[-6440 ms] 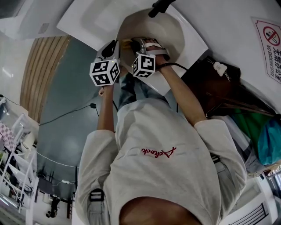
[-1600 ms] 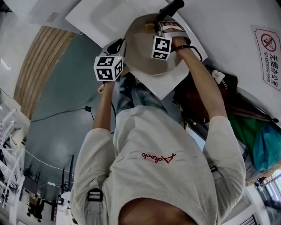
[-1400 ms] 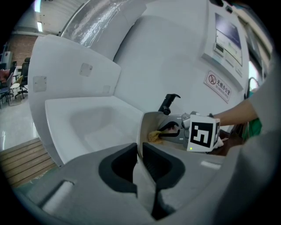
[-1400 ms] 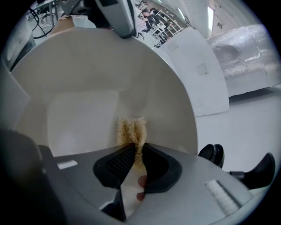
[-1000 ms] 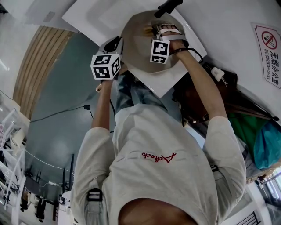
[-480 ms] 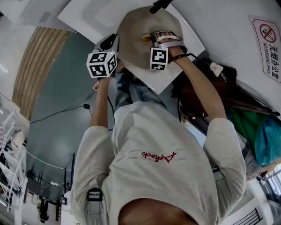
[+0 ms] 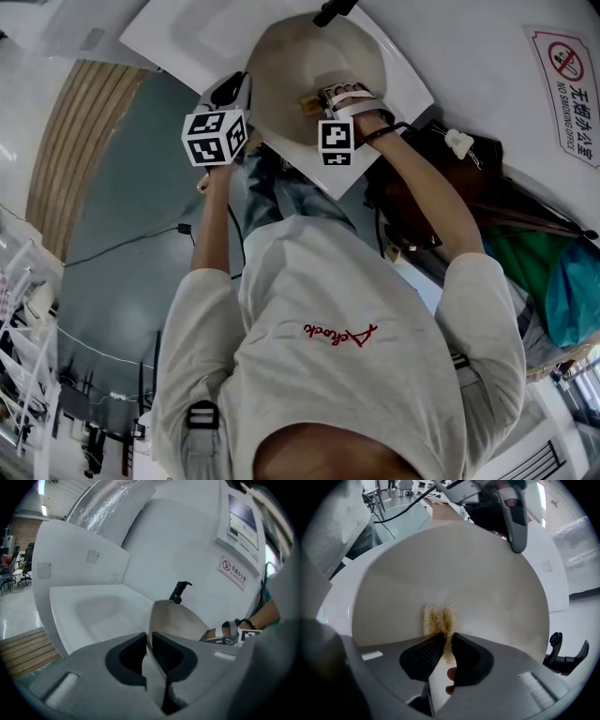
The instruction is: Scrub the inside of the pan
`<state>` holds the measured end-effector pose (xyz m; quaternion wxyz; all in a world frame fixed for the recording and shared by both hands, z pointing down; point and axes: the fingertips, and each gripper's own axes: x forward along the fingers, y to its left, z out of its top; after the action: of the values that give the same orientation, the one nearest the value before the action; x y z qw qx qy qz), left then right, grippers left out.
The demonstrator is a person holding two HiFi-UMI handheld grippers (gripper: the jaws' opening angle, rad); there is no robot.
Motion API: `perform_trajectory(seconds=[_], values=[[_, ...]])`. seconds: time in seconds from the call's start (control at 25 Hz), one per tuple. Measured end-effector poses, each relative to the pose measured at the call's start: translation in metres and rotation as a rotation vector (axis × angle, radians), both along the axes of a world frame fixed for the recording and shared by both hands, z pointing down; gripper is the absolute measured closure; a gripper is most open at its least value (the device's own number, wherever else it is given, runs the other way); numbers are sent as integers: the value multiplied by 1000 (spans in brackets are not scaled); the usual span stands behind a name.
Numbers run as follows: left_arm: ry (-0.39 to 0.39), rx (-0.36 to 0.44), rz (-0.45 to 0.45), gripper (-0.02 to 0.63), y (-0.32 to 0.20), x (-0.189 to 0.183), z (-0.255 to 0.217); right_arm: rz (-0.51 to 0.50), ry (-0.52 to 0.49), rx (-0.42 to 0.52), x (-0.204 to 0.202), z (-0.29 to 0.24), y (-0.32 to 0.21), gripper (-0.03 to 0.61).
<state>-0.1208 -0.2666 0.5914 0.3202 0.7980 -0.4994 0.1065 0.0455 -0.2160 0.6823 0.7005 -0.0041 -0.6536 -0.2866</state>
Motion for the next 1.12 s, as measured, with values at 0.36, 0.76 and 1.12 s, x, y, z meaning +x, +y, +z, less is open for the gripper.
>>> perform_trajectory(seconds=[0.36,0.76,1.12], values=[[0,4,-1,574,2,1,-2,-20,0,-16,0,0,8,509],[-2,5,-4,574,1,1,-1,78,-46,133,1,-30,-76,509],[-1,-3,2,574,0,1,1,104,-37,231,-4,-44,-133,509]])
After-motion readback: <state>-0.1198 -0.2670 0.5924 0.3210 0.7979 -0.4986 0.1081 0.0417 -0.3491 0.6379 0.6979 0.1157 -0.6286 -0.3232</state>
